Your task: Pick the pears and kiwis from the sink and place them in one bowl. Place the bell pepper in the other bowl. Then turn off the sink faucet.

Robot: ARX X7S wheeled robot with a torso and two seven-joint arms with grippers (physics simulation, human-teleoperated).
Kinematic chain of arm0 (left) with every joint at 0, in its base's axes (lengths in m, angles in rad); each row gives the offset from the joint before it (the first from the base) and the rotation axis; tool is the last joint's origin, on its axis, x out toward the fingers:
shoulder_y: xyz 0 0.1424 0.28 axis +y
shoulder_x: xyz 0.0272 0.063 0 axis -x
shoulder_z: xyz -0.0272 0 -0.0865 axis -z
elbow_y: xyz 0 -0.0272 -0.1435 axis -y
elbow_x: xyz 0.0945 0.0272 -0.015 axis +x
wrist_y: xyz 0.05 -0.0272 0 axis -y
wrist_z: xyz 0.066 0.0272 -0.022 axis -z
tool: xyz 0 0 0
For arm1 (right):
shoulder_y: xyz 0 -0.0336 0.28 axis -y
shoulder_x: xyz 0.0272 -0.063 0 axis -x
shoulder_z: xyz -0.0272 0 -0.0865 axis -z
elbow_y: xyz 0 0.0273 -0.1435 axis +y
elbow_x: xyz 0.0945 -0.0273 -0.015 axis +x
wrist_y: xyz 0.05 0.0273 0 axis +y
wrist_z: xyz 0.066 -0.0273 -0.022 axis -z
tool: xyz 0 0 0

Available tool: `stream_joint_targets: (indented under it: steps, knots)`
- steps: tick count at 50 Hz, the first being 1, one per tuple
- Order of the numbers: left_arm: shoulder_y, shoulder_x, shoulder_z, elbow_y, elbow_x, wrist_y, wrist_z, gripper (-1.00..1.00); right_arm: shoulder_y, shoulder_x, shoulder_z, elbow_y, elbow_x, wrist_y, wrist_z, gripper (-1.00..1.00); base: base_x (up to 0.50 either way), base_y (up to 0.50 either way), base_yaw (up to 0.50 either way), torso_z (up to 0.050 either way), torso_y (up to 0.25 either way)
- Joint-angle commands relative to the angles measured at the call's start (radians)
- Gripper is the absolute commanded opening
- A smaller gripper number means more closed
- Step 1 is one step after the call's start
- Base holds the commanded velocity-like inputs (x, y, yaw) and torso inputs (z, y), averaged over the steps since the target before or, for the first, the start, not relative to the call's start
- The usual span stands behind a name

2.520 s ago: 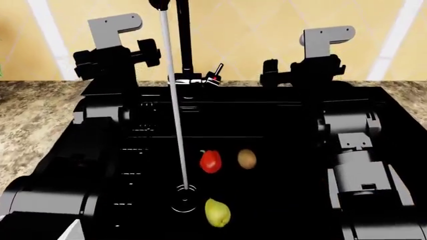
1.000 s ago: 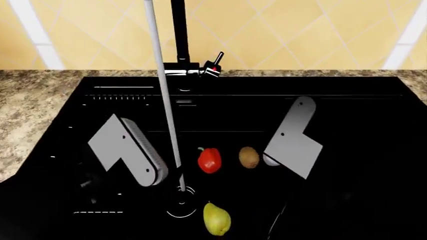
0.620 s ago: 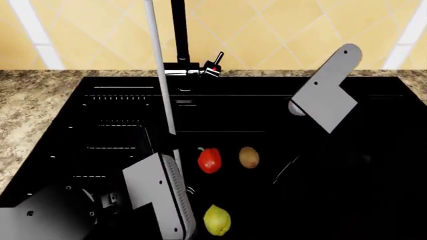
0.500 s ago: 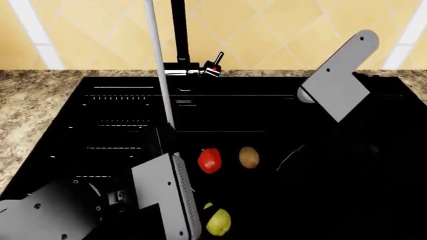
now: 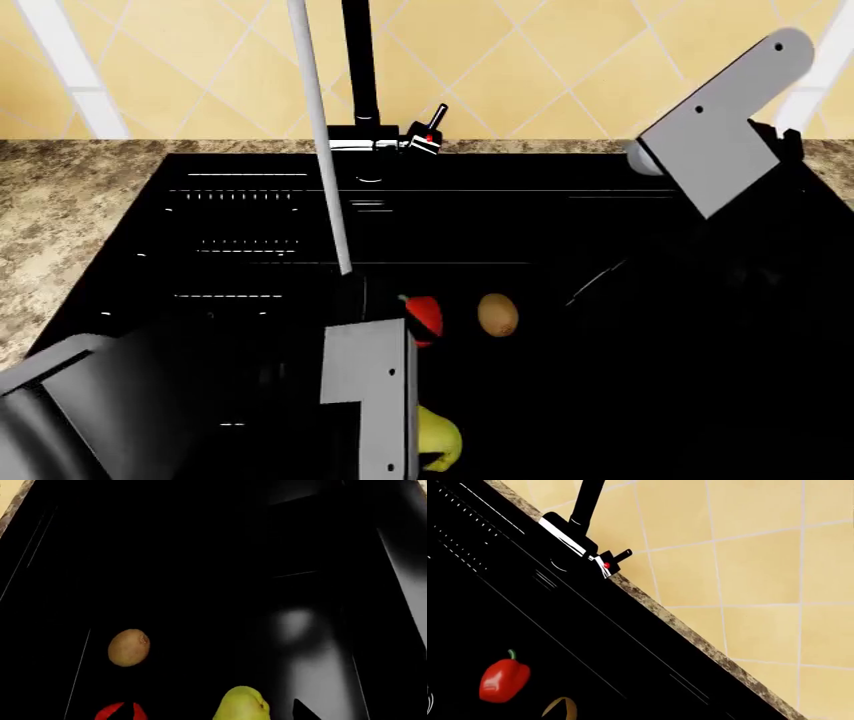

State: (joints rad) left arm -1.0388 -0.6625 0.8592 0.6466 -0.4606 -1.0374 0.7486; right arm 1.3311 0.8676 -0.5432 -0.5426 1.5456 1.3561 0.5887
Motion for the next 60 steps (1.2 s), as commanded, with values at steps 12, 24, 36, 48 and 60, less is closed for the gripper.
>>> stream_joint_targets:
  steps: [12,24,36,48,60]
  knots:
    - [-0.057,0.113,0.128,-0.353,0.094,0.149,0.087,1.00,-0.085,0.015,-0.017,-0.011,-0.111,-0.083,-0.078,1.00,0.00,0.00,0.00,0.000,0.000]
    - [-0.017,0.131,0.194,-0.444,0.143,0.212,0.084,1.00,-0.123,0.018,-0.031,-0.013,-0.155,-0.117,-0.107,1.00,0.00,0.00,0.00,0.000,0.000]
    - [0.029,0.169,0.210,-0.484,0.140,0.258,0.075,1.00,-0.146,0.027,-0.047,-0.013,-0.179,-0.131,-0.129,1.00,0.00,0.00,0.00,0.000,0.000]
    - [0.067,0.176,0.223,-0.508,0.141,0.289,0.066,1.00,-0.152,0.024,-0.062,-0.012,-0.192,-0.135,-0.138,1.00,0.00,0.00,0.00,0.000,0.000]
    - [0.088,0.164,0.257,-0.552,0.167,0.296,0.060,1.00,-0.145,0.020,-0.071,-0.011,-0.190,-0.132,-0.141,1.00,0.00,0.00,0.00,0.000,0.000]
